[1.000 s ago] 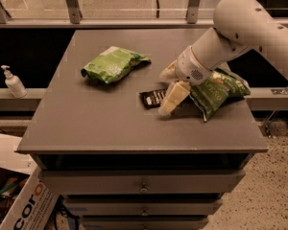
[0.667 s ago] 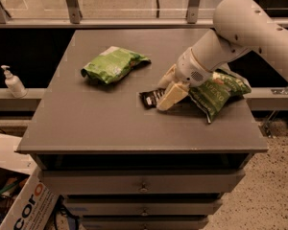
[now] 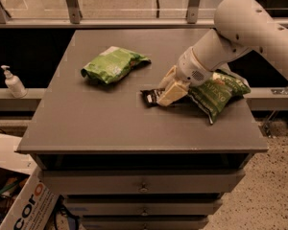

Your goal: Pick rxbar chocolate

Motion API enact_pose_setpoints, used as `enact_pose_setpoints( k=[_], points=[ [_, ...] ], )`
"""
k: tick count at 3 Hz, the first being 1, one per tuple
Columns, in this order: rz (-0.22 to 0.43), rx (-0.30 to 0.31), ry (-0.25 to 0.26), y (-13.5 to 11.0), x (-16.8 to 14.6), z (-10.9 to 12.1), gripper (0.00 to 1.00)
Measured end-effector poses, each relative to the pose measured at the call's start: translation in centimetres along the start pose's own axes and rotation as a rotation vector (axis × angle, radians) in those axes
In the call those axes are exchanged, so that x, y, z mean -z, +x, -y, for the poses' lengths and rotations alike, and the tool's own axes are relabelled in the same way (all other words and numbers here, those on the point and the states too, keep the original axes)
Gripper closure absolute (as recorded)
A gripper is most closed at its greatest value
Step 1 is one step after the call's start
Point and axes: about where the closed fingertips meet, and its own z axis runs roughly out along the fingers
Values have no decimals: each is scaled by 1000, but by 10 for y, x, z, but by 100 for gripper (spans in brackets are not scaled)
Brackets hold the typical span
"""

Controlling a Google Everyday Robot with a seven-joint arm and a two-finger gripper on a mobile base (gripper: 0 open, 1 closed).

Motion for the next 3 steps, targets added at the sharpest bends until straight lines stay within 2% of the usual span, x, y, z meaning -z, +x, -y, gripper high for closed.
enact_pose_setpoints(
  k=[1,2,3],
  points=[
    [10,1,7,-3,4,1,100],
    [42,16,29,-14,16,3,100],
    [109,42,61,-34,39,5,100]
  ],
)
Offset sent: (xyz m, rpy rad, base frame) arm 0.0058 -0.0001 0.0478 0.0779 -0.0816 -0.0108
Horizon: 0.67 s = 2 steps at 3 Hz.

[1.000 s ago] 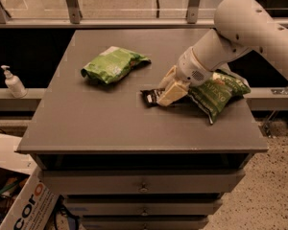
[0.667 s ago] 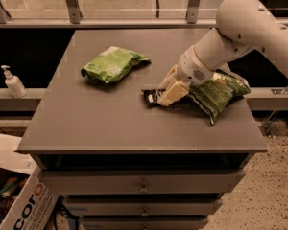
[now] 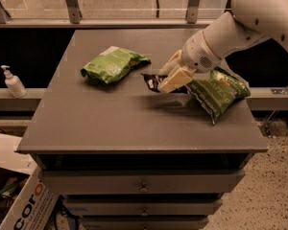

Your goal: Pick rxbar chocolate

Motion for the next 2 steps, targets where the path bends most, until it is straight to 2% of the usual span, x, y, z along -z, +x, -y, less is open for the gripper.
enact_pose_setpoints(
  k=[1,2],
  points=[
    [90,41,19,-30,20,4,100],
    [182,90,13,-65,36,5,100]
  ],
)
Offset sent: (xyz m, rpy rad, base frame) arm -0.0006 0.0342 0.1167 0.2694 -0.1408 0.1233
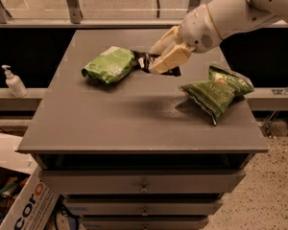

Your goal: Pick rxbar chocolate

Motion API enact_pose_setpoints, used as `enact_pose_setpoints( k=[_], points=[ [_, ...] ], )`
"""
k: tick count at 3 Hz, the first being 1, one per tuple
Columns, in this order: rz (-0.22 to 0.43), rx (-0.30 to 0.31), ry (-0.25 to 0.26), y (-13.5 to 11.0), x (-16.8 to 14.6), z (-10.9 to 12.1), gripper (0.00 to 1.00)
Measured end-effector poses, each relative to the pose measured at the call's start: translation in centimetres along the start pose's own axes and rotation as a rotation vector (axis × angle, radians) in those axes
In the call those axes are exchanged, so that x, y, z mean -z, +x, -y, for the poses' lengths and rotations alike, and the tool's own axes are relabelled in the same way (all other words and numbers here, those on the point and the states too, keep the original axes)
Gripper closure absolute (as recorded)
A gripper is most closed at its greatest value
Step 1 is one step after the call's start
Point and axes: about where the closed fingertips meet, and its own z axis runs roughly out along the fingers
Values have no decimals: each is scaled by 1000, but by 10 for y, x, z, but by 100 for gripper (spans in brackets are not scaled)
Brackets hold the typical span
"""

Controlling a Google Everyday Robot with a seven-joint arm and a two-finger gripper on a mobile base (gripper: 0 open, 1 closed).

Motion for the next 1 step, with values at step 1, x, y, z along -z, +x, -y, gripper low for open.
enact_pose_setpoints(
  k=[1],
  points=[
    [7,2,3,-3,2,1,100]
  ],
)
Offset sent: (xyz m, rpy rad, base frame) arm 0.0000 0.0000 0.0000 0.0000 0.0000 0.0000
